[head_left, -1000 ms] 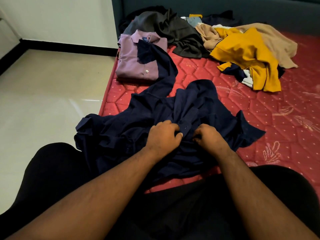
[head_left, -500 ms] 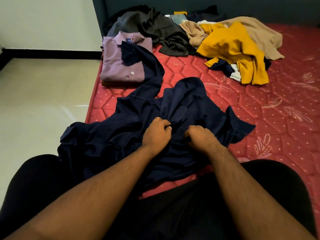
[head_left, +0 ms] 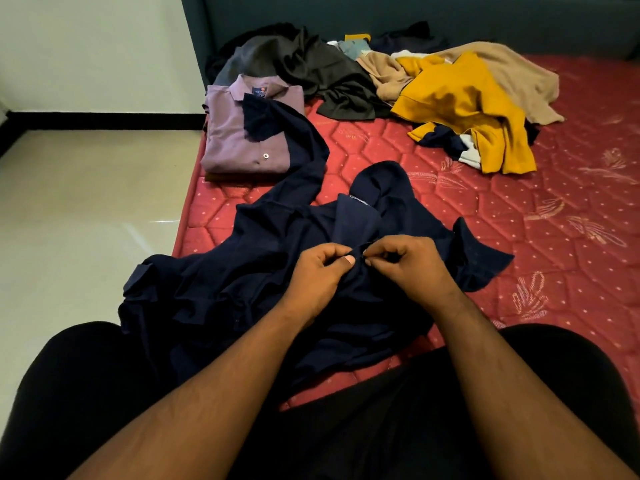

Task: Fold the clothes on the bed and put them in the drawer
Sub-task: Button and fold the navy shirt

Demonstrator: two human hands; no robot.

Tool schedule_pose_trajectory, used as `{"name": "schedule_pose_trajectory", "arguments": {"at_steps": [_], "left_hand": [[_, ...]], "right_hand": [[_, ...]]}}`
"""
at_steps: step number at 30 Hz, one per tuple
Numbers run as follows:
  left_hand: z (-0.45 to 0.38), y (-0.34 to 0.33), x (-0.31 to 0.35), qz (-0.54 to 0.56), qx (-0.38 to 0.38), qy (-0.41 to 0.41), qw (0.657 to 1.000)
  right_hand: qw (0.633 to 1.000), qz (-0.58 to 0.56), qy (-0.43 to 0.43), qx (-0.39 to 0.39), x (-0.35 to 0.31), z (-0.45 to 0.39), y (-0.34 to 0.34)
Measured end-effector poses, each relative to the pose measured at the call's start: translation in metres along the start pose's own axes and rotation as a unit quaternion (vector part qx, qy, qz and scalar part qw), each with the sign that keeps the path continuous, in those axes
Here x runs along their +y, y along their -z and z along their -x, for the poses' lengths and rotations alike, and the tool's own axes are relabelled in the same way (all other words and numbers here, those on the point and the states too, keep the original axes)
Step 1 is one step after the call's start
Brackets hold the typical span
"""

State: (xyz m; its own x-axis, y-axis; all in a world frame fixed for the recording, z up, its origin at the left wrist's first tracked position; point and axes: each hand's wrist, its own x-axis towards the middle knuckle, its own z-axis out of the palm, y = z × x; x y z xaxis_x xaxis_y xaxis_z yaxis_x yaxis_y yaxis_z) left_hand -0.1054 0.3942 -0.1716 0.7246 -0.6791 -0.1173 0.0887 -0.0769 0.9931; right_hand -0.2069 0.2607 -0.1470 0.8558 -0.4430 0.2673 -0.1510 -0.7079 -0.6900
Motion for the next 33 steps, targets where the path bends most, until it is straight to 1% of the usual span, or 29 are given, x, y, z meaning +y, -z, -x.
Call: {"name": "schedule_pose_trajectory", "arguments": {"at_steps": [4,8,10,13,16,18,22,25,28,30,33], "left_hand": [[0.002,0.000,-0.001,0.031,-0.001,0.002,1.000],[0.003,0.001,0.002,0.023,-0.013,-0.007,1.000],[0.003,0.001,0.002,0.006,-0.004,-0.012,1.000],[0.003,0.002,0.000,-0.019,0.008,-0.020,1.000],[0.003,0.004,-0.004,-0.039,0.001,-0.023,0.999],[0.003,0.004,-0.006,-0.047,0.007,-0.039,0.998],[0.004,0.002,-0.009,-0.071,0.038,-0.076,0.994],[0.004,0.001,-0.015,-0.119,0.057,-0.113,0.985],[0.006,-0.001,-0.019,-0.146,0.079,-0.138,0.976],[0.007,-0.001,-0.019,-0.153,0.080,-0.152,0.973],[0.007,0.001,-0.021,-0.157,0.063,-0.162,0.972]], "right_hand": [[0.998,-0.041,-0.041,-0.006,-0.003,0.001,-0.001],[0.996,-0.066,-0.061,-0.007,-0.005,0.002,0.000],[0.995,-0.077,-0.066,-0.007,-0.004,0.002,-0.001],[0.995,-0.073,-0.063,-0.012,-0.005,0.002,-0.005],[0.997,-0.050,-0.054,-0.016,-0.003,0.001,-0.006],[0.998,-0.046,-0.048,-0.019,-0.001,0.001,-0.006],[0.994,-0.082,-0.058,-0.040,-0.002,0.000,-0.008],[0.995,-0.058,-0.054,-0.055,0.002,-0.002,-0.010],[0.996,-0.046,-0.056,-0.045,0.004,-0.003,-0.008],[0.996,-0.052,-0.059,-0.046,0.003,-0.003,-0.006],[0.995,-0.047,-0.052,-0.076,0.005,-0.004,-0.005]]}}
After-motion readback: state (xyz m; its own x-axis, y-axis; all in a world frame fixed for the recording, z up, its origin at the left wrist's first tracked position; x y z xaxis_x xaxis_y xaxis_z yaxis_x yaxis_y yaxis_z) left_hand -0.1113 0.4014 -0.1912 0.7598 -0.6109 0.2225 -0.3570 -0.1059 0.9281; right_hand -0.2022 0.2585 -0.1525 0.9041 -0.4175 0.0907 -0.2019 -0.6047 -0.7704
